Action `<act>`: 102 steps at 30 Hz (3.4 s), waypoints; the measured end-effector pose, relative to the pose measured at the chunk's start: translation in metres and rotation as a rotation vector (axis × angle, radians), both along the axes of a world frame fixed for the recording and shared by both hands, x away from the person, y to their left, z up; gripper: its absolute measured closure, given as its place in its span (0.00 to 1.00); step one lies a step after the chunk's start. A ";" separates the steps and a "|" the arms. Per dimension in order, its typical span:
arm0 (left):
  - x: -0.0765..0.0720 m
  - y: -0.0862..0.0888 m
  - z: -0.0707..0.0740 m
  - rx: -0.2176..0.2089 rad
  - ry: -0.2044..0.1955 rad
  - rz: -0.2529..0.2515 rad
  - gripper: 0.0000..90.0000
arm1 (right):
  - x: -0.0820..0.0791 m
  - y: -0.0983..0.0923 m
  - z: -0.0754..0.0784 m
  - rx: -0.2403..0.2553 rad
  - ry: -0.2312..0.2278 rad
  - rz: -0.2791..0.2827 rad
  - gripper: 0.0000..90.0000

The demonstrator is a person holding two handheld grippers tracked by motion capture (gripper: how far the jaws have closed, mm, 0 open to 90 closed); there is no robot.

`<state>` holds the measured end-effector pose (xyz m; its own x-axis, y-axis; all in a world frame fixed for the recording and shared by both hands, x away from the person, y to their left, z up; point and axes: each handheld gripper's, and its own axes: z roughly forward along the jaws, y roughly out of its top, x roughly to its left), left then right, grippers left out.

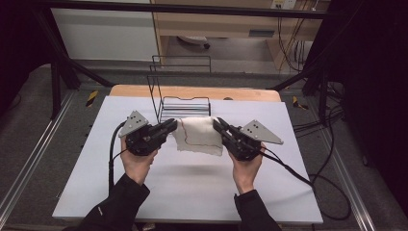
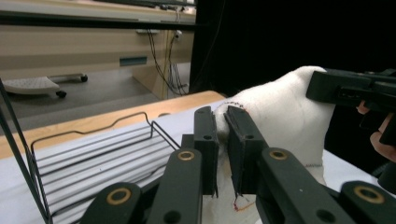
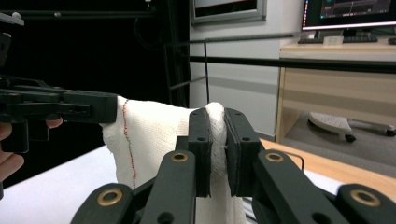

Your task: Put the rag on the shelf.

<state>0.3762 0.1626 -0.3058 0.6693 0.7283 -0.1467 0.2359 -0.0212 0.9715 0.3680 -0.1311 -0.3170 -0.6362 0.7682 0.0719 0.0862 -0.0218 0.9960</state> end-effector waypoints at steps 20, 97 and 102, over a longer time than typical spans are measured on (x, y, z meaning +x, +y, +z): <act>0.010 0.012 0.029 -0.063 -0.064 0.034 0.92 | 0.013 0.014 0.032 0.035 -0.071 -0.003 0.91; 0.095 0.037 0.160 -0.101 -0.213 0.156 0.92 | 0.113 0.057 0.163 0.065 -0.182 -0.034 0.91; 0.105 0.038 0.161 -0.106 -0.206 0.157 0.92 | 0.125 0.058 0.162 0.056 -0.167 -0.035 0.91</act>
<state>0.4815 0.2010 -0.1448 0.5729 0.8135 -0.0999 0.0251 0.1044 0.9942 0.4931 -0.0727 -0.1551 -0.6157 0.7879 0.0106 -0.0819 -0.0774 0.9936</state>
